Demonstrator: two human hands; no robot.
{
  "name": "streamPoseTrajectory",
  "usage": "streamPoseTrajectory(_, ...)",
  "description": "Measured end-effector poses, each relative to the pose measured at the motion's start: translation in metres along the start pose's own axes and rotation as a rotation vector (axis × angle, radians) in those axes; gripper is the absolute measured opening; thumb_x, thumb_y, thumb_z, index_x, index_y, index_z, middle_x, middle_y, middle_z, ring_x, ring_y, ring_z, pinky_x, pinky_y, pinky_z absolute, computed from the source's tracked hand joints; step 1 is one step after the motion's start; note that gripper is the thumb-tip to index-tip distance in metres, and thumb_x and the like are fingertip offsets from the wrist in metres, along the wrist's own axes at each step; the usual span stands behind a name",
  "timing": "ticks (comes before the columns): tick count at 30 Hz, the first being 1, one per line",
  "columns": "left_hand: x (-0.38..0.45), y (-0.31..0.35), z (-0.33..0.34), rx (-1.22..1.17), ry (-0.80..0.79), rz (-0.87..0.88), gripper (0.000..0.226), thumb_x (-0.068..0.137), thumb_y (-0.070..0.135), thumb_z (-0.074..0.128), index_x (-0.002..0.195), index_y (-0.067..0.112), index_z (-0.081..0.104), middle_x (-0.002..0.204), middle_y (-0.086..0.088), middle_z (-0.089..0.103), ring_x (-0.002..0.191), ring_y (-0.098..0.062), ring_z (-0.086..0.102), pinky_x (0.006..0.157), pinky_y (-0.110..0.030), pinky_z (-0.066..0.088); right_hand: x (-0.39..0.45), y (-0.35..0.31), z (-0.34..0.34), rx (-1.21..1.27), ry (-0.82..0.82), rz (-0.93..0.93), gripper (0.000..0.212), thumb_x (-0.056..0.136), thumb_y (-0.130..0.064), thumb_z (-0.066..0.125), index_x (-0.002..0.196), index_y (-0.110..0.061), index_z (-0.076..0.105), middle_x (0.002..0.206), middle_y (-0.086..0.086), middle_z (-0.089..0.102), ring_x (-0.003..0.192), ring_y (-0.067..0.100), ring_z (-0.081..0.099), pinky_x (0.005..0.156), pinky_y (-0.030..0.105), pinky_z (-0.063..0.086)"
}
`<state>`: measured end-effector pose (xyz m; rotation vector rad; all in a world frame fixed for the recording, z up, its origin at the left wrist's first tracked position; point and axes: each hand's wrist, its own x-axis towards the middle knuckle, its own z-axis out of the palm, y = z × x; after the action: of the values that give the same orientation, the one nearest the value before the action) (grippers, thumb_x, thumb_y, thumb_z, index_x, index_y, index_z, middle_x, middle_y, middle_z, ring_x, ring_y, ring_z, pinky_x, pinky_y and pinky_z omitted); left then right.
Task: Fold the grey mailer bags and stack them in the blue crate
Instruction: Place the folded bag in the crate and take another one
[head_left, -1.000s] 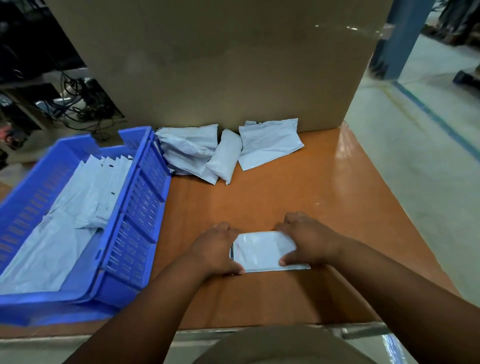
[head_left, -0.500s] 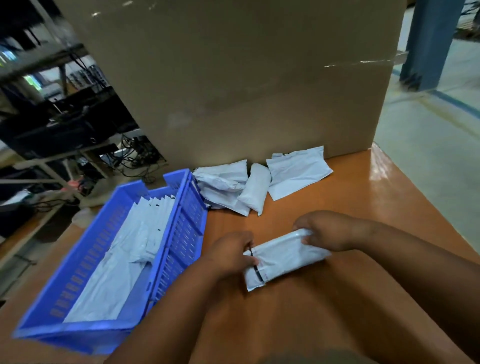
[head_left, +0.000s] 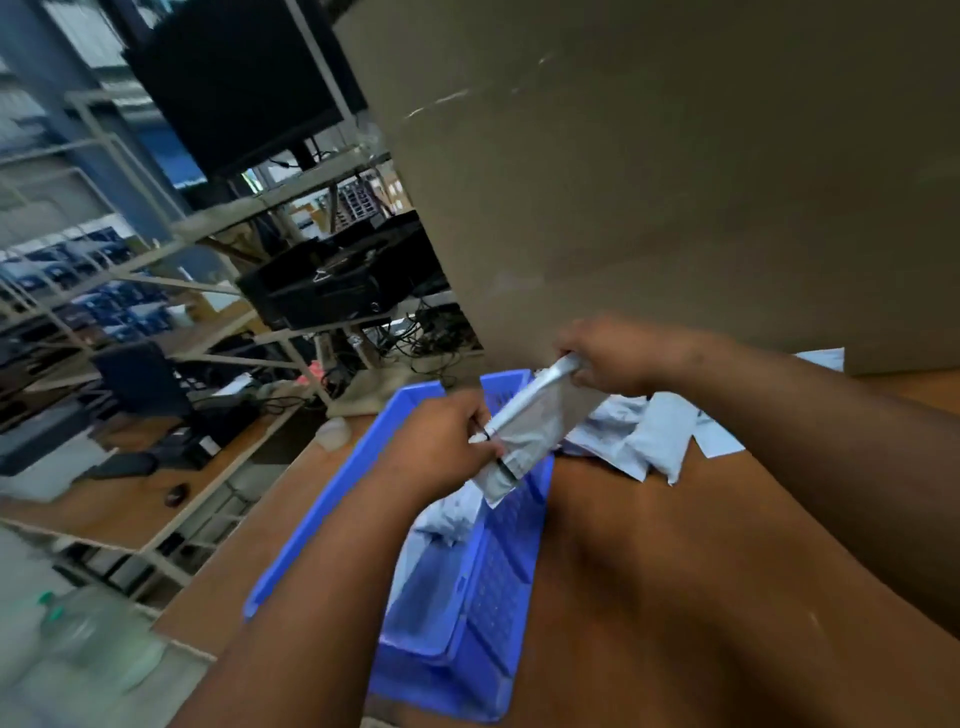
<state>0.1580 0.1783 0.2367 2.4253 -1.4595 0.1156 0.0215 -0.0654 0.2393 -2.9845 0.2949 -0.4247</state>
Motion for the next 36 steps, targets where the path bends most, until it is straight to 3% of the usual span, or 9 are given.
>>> streamPoseTrajectory(5, -0.036, -0.063, -0.031, 0.032, -0.034, -0.125, 0.032, 0.075, 0.035, 0.089, 0.078, 0.027, 0.058, 0.073, 0.01, 0.062, 0.069, -0.01, 0.057, 0.063, -0.034, 0.045, 0.065, -0.074, 0.012, 0.042, -0.026, -0.177, 0.017, 0.091, -0.023, 0.072, 0.106, -0.023, 0.063, 0.108, 0.003, 0.067, 0.095, 0.027, 0.062, 0.073, 0.036, 0.042)
streamPoseTrajectory(9, -0.063, -0.108, -0.036, 0.115, -0.123, -0.218, 0.037, 0.073, 0.041, 0.09, 0.076, 0.025, 0.057, 0.073, 0.007, 0.062, 0.068, -0.01, 0.054, 0.056, -0.028, 0.033, 0.119, -0.136, 0.044, 0.026, -0.153, -0.268, 0.018, 0.089, -0.021, 0.071, 0.099, -0.029, 0.058, 0.101, -0.002, 0.064, 0.076, 0.019, 0.055, 0.063, 0.031, 0.038)
streamPoseTrajectory(14, -0.077, -0.153, -0.039, 0.285, -0.251, -0.389, 0.043, 0.075, 0.051, 0.088, 0.078, 0.021, 0.058, 0.075, 0.004, 0.057, 0.066, -0.01, 0.048, 0.053, -0.031, 0.027, 0.174, -0.194, 0.098, 0.066, -0.32, -0.276, 0.021, 0.091, -0.019, 0.074, 0.109, -0.026, 0.065, 0.104, -0.004, 0.066, 0.085, 0.019, 0.064, 0.068, 0.024, 0.051)
streamPoseTrajectory(16, -0.077, -0.171, -0.03, 0.321, -0.352, -0.448, 0.047, 0.073, 0.051, 0.09, 0.075, 0.022, 0.053, 0.078, 0.003, 0.055, 0.073, -0.018, 0.051, 0.059, -0.032, 0.033, 0.189, -0.212, 0.123, 0.078, -0.4, -0.277, 0.023, 0.093, -0.019, 0.074, 0.115, -0.024, 0.068, 0.104, -0.005, 0.065, 0.079, 0.014, 0.061, 0.059, 0.016, 0.043)
streamPoseTrajectory(20, -0.07, -0.202, -0.005, 0.368, -0.48, -0.563, 0.051, 0.061, 0.05, 0.096, 0.071, 0.02, 0.057, 0.077, 0.0, 0.064, 0.066, -0.019, 0.059, 0.071, -0.034, 0.057, 0.211, -0.235, 0.172, 0.036, -0.475, -0.265, 0.027, 0.091, -0.026, 0.076, 0.117, -0.025, 0.07, 0.11, -0.001, 0.072, 0.09, 0.02, 0.066, 0.072, 0.031, 0.051)
streamPoseTrajectory(23, -0.066, -0.214, 0.01, 0.374, -0.57, -0.604, 0.045, 0.064, 0.044, 0.096, 0.072, 0.018, 0.06, 0.067, 0.003, 0.063, 0.066, -0.019, 0.065, 0.078, -0.034, 0.061, 0.22, -0.243, 0.199, 0.003, -0.531, -0.25, 0.026, 0.092, -0.027, 0.076, 0.116, -0.024, 0.068, 0.092, -0.004, 0.067, 0.069, 0.014, 0.057, 0.057, 0.026, 0.041)
streamPoseTrajectory(25, -0.064, -0.22, 0.021, 0.385, -0.62, -0.6, 0.04, 0.068, 0.041, 0.093, 0.074, 0.019, 0.06, 0.07, 0.003, 0.064, 0.07, -0.02, 0.067, 0.079, -0.035, 0.061, 0.222, -0.249, 0.215, -0.033, -0.553, -0.268, 0.027, 0.091, -0.028, 0.077, 0.116, -0.023, 0.068, 0.096, -0.005, 0.066, 0.078, 0.017, 0.057, 0.064, 0.028, 0.04)
streamPoseTrajectory(29, -0.065, -0.231, 0.049, 0.453, -0.745, -0.574, 0.034, 0.073, 0.035, 0.091, 0.094, 0.019, 0.069, 0.103, -0.001, 0.074, 0.102, -0.027, 0.073, 0.093, -0.043, 0.06, 0.227, -0.255, 0.242, -0.053, -0.592, -0.284, 0.029, 0.088, -0.028, 0.08, 0.114, -0.021, 0.07, 0.107, -0.003, 0.07, 0.096, 0.021, 0.063, 0.074, 0.031, 0.043)
streamPoseTrajectory(36, -0.065, -0.247, 0.077, 0.48, -0.763, -0.608, 0.052, 0.092, 0.025, 0.073, 0.141, 0.013, 0.062, 0.148, -0.007, 0.06, 0.137, -0.032, 0.058, 0.105, -0.047, 0.052, 0.224, -0.26, 0.272, -0.035, -0.567, -0.245, 0.023, 0.082, -0.021, 0.073, 0.103, -0.029, 0.068, 0.097, -0.003, 0.068, 0.088, 0.025, 0.066, 0.083, 0.04, 0.058)
